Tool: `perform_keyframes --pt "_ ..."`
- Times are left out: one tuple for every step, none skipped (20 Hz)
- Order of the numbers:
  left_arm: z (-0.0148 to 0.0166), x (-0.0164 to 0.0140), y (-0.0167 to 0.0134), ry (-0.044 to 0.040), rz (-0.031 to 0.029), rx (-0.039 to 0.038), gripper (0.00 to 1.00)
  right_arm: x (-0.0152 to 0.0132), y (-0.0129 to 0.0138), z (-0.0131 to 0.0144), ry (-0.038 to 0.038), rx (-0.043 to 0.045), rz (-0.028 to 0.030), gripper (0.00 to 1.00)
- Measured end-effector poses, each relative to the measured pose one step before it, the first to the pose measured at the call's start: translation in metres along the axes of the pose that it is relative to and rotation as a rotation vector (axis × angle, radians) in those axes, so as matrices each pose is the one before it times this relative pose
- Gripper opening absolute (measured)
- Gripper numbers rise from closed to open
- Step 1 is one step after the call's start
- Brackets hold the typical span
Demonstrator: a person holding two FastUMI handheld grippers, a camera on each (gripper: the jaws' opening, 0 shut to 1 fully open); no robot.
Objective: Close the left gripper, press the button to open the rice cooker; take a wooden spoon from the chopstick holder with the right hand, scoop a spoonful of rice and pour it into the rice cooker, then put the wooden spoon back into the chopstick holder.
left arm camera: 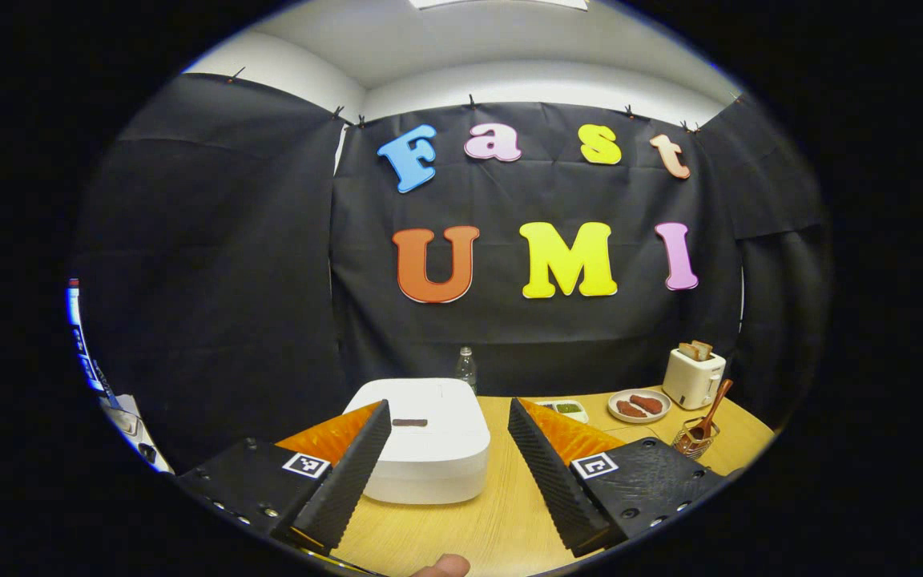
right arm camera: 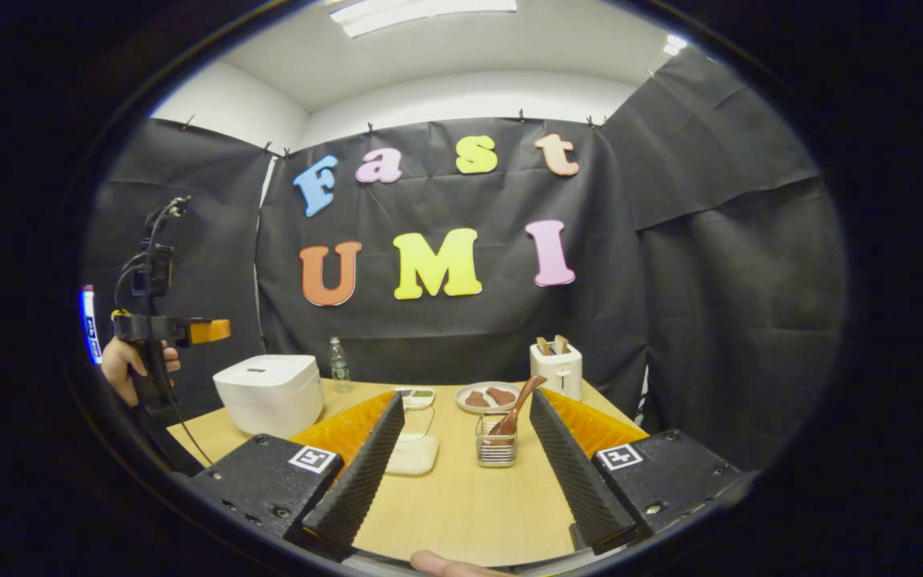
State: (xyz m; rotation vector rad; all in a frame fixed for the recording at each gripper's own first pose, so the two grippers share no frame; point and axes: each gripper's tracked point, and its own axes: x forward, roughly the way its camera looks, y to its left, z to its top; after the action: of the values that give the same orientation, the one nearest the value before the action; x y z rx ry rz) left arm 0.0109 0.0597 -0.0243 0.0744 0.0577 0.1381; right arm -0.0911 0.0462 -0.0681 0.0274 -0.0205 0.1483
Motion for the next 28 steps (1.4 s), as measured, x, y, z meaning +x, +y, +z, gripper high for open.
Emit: perform_keyframes --pt "0.00133 -0.01423 -0.00722 -0.00445 -0.01754 0.0023 0.94 -0.00269 0.00091 0.00298 -0.00752 -0.00278 -0.00106 1.0" --pt "-0.00001 -0.01267 -0.00541 -0.0066 -0.00909 -0.00422 0.94 -0.00359 0.00108 0.00307 -0.00737 -0.0018 -0.00117 0.99" --pt "-0.0009 -0.01015 -0.00638 0.001 -0.01917 -0.02049 0.94 -0.0029 0.00117 0.00265 -0.00622 -0.00307 -0.00019 0.99" --pt "-0.00634 -0.01117 -0.00797 0.02381 -0.01864 -0.02219 0.94 -0.00212 0.00131 0.00262 -0.00576 -0.00439 -0.00084 0.99" --pt "-0.00543 -0.01021 -0.00455 0.01477 -0.01608 -0.01824 0.94 -0.0024 0.00043 0.00106 -0.00399 -0.00561 -0.00145 1.0" --pt "-0.00134 -0.0093 -0.00238 -0.00021 -0.00311 -0.00781 0.94 -0.00217 0.00134 0.00222 -0.00635 -0.006 0.00011 1.0" --pt "0.00178 -0.0065 -0.00172 -0.01222 -0.00479 0.00107 0.94 -0.00187 0.00053 0.00138 -0.00631 -0.00562 -0.00133 0.99" --pt "0.00299 -0.0071 -0.00313 -0.02258 -0.00771 0.00372 0.94 -0.00134 0.00072 0.00161 -0.00515 -0.00148 -0.00157 1.0" --pt "0.00185 -0.00841 -0.00468 -0.01804 -0.0089 0.00262 0.94 -0.00189 0.00052 0.00044 -0.00507 0.00266 0.00003 0.99" --pt "0.00139 -0.00829 -0.00525 -0.01587 -0.00637 0.00766 0.94 -0.00095 0.00118 0.00015 -0.00155 0.00195 0.00219 0.99" --pt "0.00061 -0.00786 -0.00283 -0.01503 0.00097 0.00915 0.94 -0.00006 0.00107 -0.00239 0.001 0.00166 0.00109 0.99" --pt "-0.00083 -0.00698 -0.00456 -0.01269 -0.00109 0.01508 0.94 0.0004 0.00069 -0.00175 0.00223 0.00043 0.00097 1.0" --pt "-0.00397 -0.00621 -0.00472 -0.00347 -0.00274 0.00965 0.94 0.00011 0.00016 -0.00272 0.0042 -0.00106 -0.00071 0.99" --pt "-0.0033 -0.00395 -0.00392 -0.00084 0.00088 0.00701 0.94 0.00067 -0.00053 -0.00294 0.00702 -0.00214 -0.00163 0.99" --pt "-0.00218 -0.00516 -0.00273 -0.00227 -0.0022 0.00783 0.94 0.00131 -0.00083 -0.00356 0.00799 -0.00175 0.0001 0.99" --pt "0.00067 -0.00311 -0.00244 -0.00502 -0.00342 0.01167 0.94 0.00107 0.00038 -0.00252 0.00689 -0.0015 0.00093 1.0" --pt "0.00053 -0.00211 -0.00106 -0.00676 0.00028 0.00757 0.94 -0.00031 0.00028 -0.00188 0.00615 -0.00061 0.00086 1.0" --pt "0.00207 -0.00126 -0.00212 -0.01016 -0.00571 0.00909 0.94 0.00013 -0.00004 -0.00141 0.00392 0.00062 -0.00012 1.0" --pt "0.00359 0.00375 -0.00627 -0.00918 -0.00792 0.00537 0.93 -0.00014 0.00009 -0.00067 0.00177 0.00116 0.00042 0.99" --pt "0.00277 0.00274 -0.00131 -0.01083 -0.00322 0.00196 0.94 0.00013 0.00081 0.00005 0.00102 0.00053 0.00225 1.0" --pt "-0.00117 0.00168 -0.0007 0.0001 -0.00706 -0.00102 0.94 -0.00065 0.00083 -0.00119 0.00065 -0.00148 0.00119 1.0" --pt "-0.00097 0.00076 0.0001 0.00346 -0.00233 -0.00242 0.94 -0.00058 0.00033 0.00134 -0.0029 -0.00217 -0.00119 1.0" --pt "0.00049 -0.00122 0.00255 -0.00123 0.00684 -0.00511 0.94 -0.00093 -0.00105 0.00082 -0.00448 -0.00188 -0.002 1.0" --pt "-0.00004 -0.00155 0.00181 -0.00064 -0.00095 -0.0028 0.94 0.00011 -0.00003 0.00148 -0.00502 -0.00049 -0.00093 0.99" --pt "0.00025 0.00173 0.00089 0.00025 0.00393 -0.00498 0.93 -0.0009 0.00095 0.00026 -0.00302 0.00074 0.00028 0.99" --pt "0.00066 0.00091 0.00264 -0.00026 0.00544 -0.00524 0.93 0.00032 0.00118 -0.00049 0.0002 0.00118 0.00251 1.0" --pt "-0.00181 0.00071 0.00134 -0.0004 0.00249 -0.00474 0.93 0.00041 0.00106 -0.00258 0.00146 0.00169 0.00331 0.99" --pt "-0.00052 0.00012 0.00071 -0.00154 -0.00016 -0.00488 0.93 0.00009 0.00109 -0.00069 0.00271 0.00144 0.00136 1.0"
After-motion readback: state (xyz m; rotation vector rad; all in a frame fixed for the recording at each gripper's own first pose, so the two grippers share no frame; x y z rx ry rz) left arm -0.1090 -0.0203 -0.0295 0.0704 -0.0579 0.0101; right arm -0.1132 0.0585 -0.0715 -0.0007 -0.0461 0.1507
